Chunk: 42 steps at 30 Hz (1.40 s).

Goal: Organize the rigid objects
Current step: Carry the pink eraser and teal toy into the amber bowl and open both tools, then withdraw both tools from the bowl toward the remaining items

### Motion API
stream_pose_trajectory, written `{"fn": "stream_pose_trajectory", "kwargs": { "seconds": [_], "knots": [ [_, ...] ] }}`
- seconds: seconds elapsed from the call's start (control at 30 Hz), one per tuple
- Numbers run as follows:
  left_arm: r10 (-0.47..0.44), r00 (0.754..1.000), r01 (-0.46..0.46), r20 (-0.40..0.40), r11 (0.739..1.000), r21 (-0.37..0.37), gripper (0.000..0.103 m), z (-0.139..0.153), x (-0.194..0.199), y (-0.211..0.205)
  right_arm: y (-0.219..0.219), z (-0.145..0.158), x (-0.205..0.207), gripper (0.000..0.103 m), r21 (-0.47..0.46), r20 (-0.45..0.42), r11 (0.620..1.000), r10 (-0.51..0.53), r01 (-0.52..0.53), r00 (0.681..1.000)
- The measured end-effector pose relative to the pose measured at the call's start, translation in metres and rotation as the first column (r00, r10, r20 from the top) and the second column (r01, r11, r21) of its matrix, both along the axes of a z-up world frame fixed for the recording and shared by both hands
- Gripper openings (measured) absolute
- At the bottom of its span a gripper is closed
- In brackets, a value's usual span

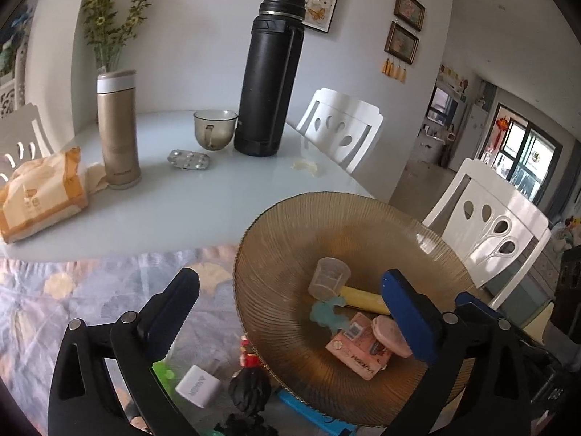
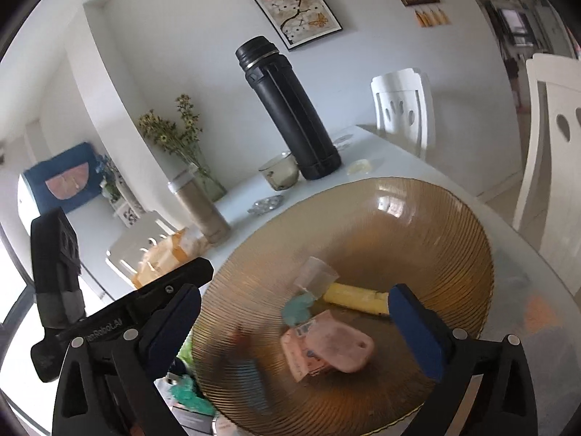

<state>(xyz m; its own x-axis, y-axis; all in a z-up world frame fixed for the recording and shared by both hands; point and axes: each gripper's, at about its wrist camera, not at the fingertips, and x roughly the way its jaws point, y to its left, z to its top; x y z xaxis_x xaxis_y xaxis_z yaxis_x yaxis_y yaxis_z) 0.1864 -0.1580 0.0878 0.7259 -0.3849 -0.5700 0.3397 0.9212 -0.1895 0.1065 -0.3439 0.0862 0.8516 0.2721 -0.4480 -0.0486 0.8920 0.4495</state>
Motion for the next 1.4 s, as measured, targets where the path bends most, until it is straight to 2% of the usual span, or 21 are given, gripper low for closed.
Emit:
{"fn": "stream_pose_trajectory", "kwargs": {
  "seconds": [0.13,0.43,0.77,0.87,1.1,1.4],
  "knots": [
    [0.007,1.0,-0.007,0.001,1.0,0.009,0.1,0.0,-0.002,0.004,0.01,0.002,0.0,0.103,-0.052,0.0,0.999,0.009,-0.009,1.0],
    [0.038,0.999,-0.039,0.026,0.998,0.04,0.101,0.009,-0.01,0.019,0.025,0.006,-0.004,0.103,-0.105,0.019,0.993,0.049,-0.047,0.999],
    [0.098,0.995,-0.1,0.034,0.993,0.067,0.101,0.013,-0.029,0.057,0.043,0.018,-0.014,0.103,-0.138,0.058,0.985,0.108,-0.099,0.992],
    [0.124,0.992,-0.125,0.024,0.989,0.082,0.101,0.007,-0.035,0.072,0.051,0.02,-0.017,0.103,-0.152,0.061,0.981,0.133,-0.122,0.989],
    [0.173,0.984,-0.17,-0.048,0.984,0.052,0.101,-0.016,-0.042,0.107,0.072,0.02,-0.024,0.103,-0.18,0.064,0.965,0.204,-0.189,0.977],
    [0.194,0.976,-0.192,-0.099,0.981,0.029,0.101,-0.039,-0.049,0.126,0.104,0.007,-0.03,0.103,-0.184,0.009,0.929,0.328,-0.321,0.945]
  ]
}}
